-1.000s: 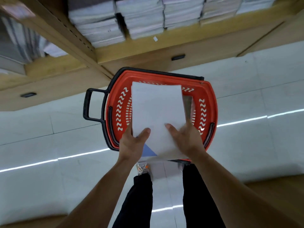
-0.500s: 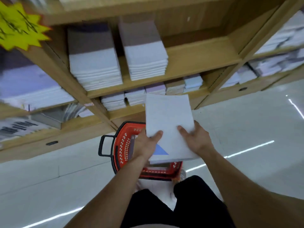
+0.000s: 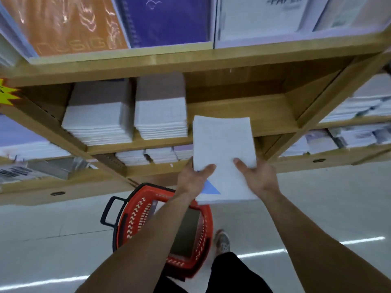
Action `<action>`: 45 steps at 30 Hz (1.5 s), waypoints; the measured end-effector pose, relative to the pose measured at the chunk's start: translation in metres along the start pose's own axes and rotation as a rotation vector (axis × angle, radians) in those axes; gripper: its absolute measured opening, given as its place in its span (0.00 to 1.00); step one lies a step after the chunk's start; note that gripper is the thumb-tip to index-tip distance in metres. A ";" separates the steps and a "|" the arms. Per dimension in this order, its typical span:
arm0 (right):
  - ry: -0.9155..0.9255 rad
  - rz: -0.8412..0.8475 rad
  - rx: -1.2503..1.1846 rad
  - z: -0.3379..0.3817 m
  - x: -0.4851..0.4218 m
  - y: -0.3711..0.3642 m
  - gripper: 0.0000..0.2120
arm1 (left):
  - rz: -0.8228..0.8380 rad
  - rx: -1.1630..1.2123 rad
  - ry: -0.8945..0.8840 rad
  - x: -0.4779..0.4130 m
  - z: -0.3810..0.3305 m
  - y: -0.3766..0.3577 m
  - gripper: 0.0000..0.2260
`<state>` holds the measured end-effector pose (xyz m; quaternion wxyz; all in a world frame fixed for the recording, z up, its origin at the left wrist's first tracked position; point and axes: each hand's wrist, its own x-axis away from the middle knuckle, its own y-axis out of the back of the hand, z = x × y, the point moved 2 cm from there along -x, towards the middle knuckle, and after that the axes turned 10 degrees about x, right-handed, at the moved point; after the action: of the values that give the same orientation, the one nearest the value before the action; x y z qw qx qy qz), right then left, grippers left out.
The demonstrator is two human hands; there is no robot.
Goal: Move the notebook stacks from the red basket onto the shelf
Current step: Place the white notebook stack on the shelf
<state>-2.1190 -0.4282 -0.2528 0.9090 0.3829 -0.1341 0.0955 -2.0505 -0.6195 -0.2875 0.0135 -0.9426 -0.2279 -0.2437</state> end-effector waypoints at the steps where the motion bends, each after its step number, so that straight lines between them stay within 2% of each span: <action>1: 0.023 0.005 0.020 -0.002 -0.023 0.005 0.25 | -0.023 0.003 -0.016 -0.011 -0.006 -0.014 0.22; 5: 0.109 -0.008 0.026 -0.004 -0.096 0.008 0.26 | -0.139 -0.021 -0.057 -0.053 -0.031 -0.044 0.16; 9: 0.162 0.035 -0.035 0.001 -0.159 -0.005 0.26 | -0.234 -0.099 -0.085 -0.102 -0.043 -0.054 0.19; 12: 0.181 0.030 -0.013 0.008 -0.197 -0.011 0.26 | -0.299 -0.212 -0.088 -0.134 -0.052 -0.058 0.28; 14: 0.190 0.026 -0.026 0.009 -0.215 -0.015 0.25 | -0.311 -0.250 -0.087 -0.152 -0.054 -0.063 0.29; 20: 0.163 0.025 -0.002 0.004 -0.246 -0.025 0.26 | -0.300 -0.231 -0.099 -0.189 -0.049 -0.068 0.24; 26: 0.203 0.028 0.176 0.013 -0.254 -0.022 0.26 | -0.318 -0.229 -0.109 -0.195 -0.044 -0.069 0.25; 29: 0.199 0.036 0.250 0.006 -0.245 -0.021 0.24 | -0.320 -0.186 -0.091 -0.182 -0.035 -0.073 0.21; 35: 0.151 0.006 0.017 -0.002 -0.225 -0.034 0.21 | -0.350 -0.078 -0.101 -0.170 -0.023 -0.083 0.10; 42: 0.129 -0.034 -0.132 0.020 -0.264 -0.046 0.21 | -0.367 -0.129 -0.184 -0.209 -0.058 -0.077 0.09; 45: 0.134 -0.030 -0.123 0.027 -0.276 -0.051 0.22 | -0.359 -0.125 -0.175 -0.224 -0.061 -0.074 0.12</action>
<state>-2.3708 -0.5025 -0.3567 0.9391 0.3210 -0.0729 0.0988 -2.2847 -0.6559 -0.3442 -0.1086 -0.9034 -0.3770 -0.1731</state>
